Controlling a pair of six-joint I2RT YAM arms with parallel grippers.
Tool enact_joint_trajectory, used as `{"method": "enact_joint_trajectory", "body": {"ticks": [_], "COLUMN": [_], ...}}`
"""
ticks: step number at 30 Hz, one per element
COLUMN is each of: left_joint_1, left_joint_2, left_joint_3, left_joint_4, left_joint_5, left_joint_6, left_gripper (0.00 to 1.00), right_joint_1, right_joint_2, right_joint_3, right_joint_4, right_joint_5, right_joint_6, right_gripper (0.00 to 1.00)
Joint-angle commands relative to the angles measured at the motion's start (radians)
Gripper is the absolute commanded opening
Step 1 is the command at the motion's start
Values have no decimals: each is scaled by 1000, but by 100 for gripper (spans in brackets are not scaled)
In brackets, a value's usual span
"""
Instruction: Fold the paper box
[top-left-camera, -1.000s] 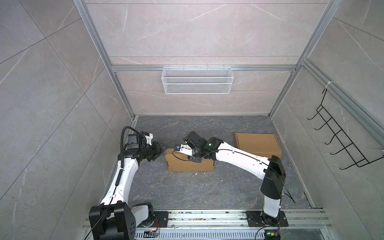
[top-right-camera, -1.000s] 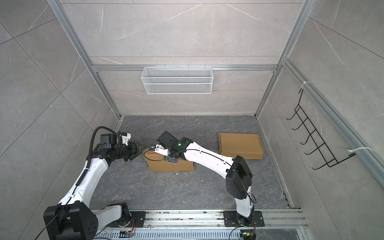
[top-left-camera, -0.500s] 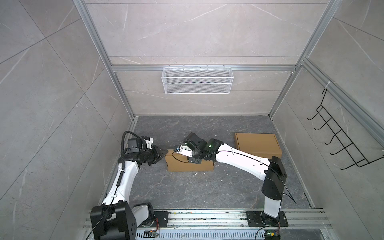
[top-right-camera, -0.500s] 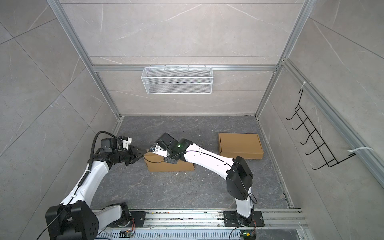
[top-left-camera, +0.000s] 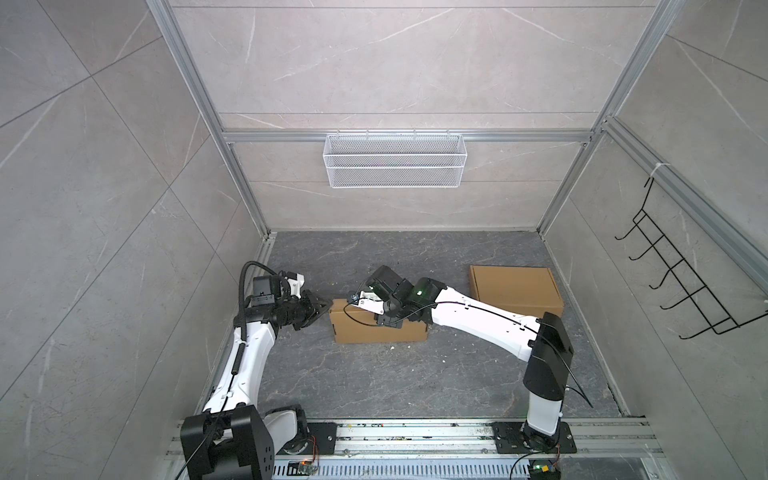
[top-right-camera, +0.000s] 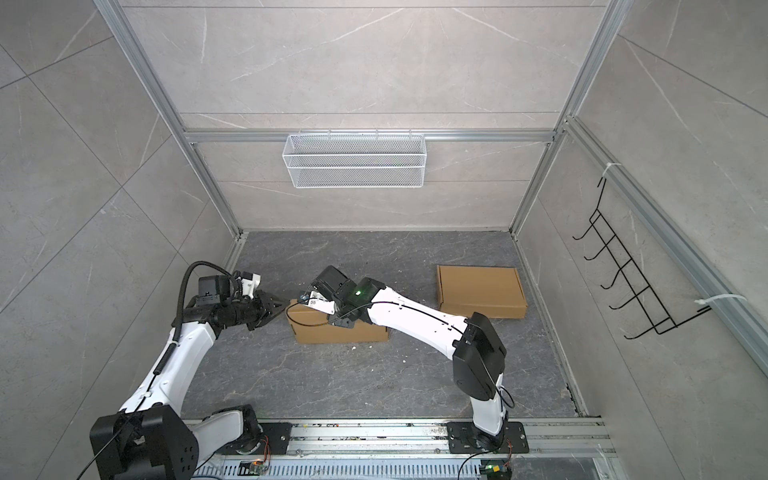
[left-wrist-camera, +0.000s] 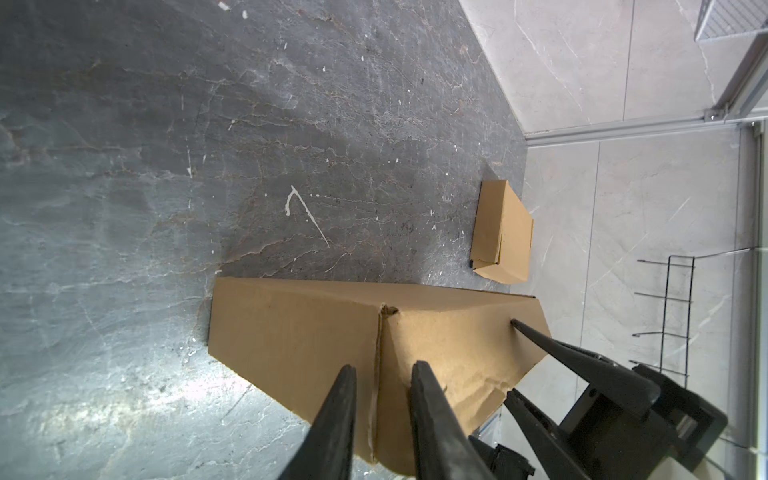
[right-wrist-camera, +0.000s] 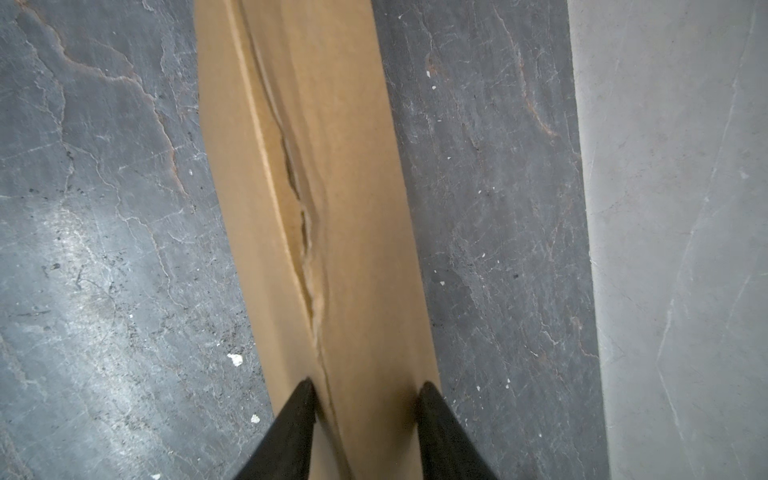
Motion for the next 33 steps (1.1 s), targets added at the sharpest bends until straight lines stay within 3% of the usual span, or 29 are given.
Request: {"method": "enact_joint_trajectory", "body": {"ticks": [1, 9, 15, 23, 33], "left_joint_1": [13, 55, 55, 55, 53], "left_joint_2": [2, 21, 33, -2, 22], "left_joint_3": [-19, 29, 93, 119, 24], "left_joint_4": [-44, -147, -162, -91, -49], "left_joint_5": [-47, -59, -2, 53, 107], "left_joint_6": [50, 142, 126, 47, 76], "left_gripper": [20, 17, 17, 41, 37], "right_joint_1": [0, 0, 2, 4, 4], "right_joint_2": [18, 21, 21, 28, 33], "right_joint_3": [-36, -31, -30, -28, -22], "right_joint_4": [-63, -62, -61, -61, -64], "right_joint_5": [-5, -11, -12, -13, -4], "right_joint_6": [30, 28, 30, 30, 28], "right_gripper": [41, 41, 41, 41, 41]}}
